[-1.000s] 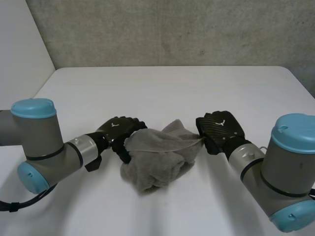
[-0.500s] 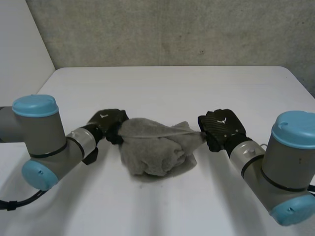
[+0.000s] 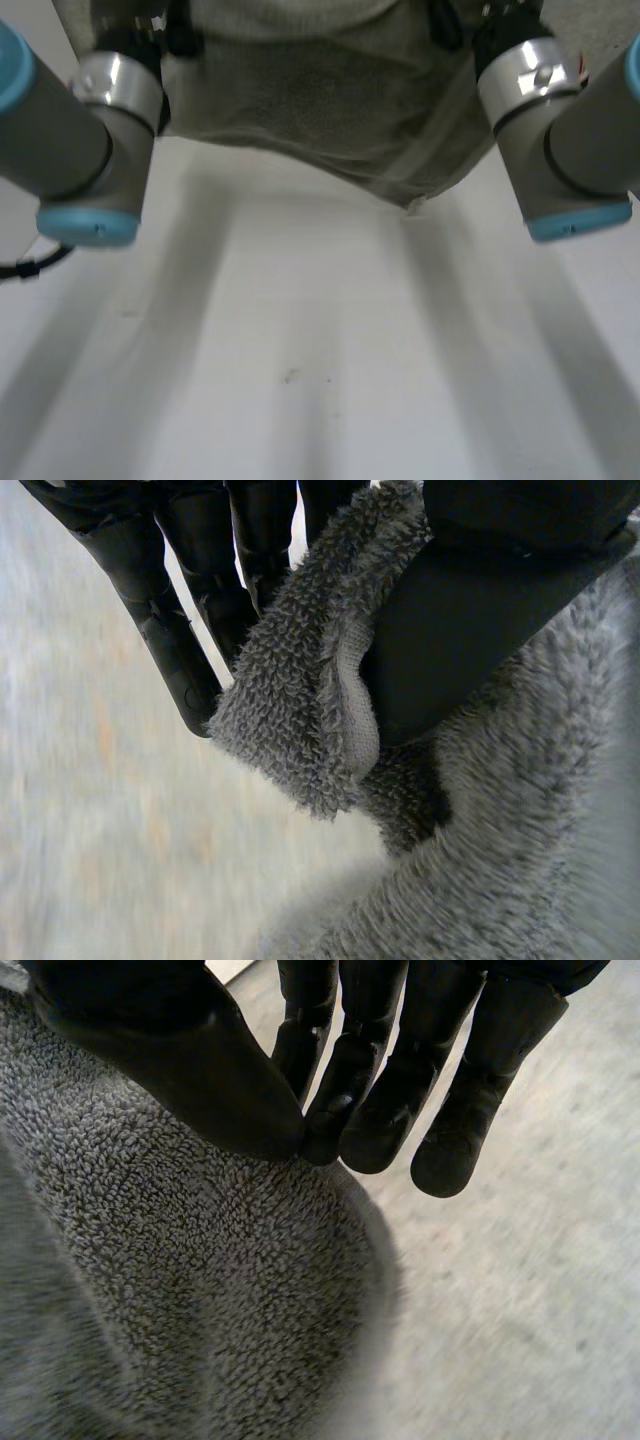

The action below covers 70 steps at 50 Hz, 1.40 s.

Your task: Fold the towel.

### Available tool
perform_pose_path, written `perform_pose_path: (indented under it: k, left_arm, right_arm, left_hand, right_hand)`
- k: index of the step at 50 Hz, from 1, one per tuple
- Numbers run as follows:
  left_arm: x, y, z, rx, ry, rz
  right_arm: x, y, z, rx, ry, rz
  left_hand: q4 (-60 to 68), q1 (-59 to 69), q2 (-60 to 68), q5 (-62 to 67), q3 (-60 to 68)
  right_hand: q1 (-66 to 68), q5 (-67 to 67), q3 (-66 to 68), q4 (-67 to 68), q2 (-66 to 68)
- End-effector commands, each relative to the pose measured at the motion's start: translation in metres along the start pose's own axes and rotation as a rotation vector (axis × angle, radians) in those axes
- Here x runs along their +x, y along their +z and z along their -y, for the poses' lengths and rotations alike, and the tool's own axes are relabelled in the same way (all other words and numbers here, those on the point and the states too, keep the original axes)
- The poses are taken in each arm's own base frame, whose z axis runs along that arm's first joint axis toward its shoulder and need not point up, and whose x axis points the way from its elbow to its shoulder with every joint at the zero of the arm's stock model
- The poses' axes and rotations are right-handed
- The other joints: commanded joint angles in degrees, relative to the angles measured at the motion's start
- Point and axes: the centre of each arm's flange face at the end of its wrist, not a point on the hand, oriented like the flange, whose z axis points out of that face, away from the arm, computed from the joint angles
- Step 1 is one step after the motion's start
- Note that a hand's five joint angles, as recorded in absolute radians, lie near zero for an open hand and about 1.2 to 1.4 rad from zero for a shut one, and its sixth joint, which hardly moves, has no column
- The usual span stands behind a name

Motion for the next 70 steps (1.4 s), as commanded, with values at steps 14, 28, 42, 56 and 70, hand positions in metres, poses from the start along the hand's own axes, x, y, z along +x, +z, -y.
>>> perform_pose_path:
  k: [14, 28, 42, 56, 70]
  left_arm:
    - [0.007, -0.173, -0.147, -0.730, 0.311, -0.154]
    - [0.013, -0.171, -0.125, -0.675, 0.302, -0.163]
    - [-0.027, -0.146, -0.132, -0.638, 0.303, -0.042]
    - [-0.060, -0.134, -0.140, -0.662, 0.247, -0.081]
    - [-0.051, -0.138, -0.153, -0.675, 0.160, -0.270]
  right_arm:
    - [-0.043, -0.184, -0.153, -0.920, -0.170, 0.427]
    - [-0.036, -0.189, -0.140, -0.878, -0.099, 0.353]
    - [-0.012, -0.177, -0.149, -0.848, -0.093, 0.269]
    - [0.004, -0.173, -0.156, -0.852, -0.046, 0.198]
    - [0.002, -0.175, -0.158, -0.861, -0.043, 0.205]
  left_hand:
    - [10.31, 12.39, 10.28, 11.93, 10.43]
    - [-28.69, -26.62, -28.73, -27.08, -28.58]
    - [-29.36, -27.29, -29.40, -27.75, -29.25]
    - [-30.88, -28.80, -30.91, -29.26, -30.76]
    - [-30.88, -28.80, -30.92, -29.26, -30.76]
  right_hand:
    - [2.79, 2.09, 3.48, 3.01, 3.47]
    - [2.79, 2.09, 3.48, 3.01, 3.47]
    - [2.79, 2.09, 3.48, 3.01, 3.47]
    - [2.79, 2.09, 3.48, 3.01, 3.47]
    - [2.79, 2.09, 3.48, 3.01, 3.47]
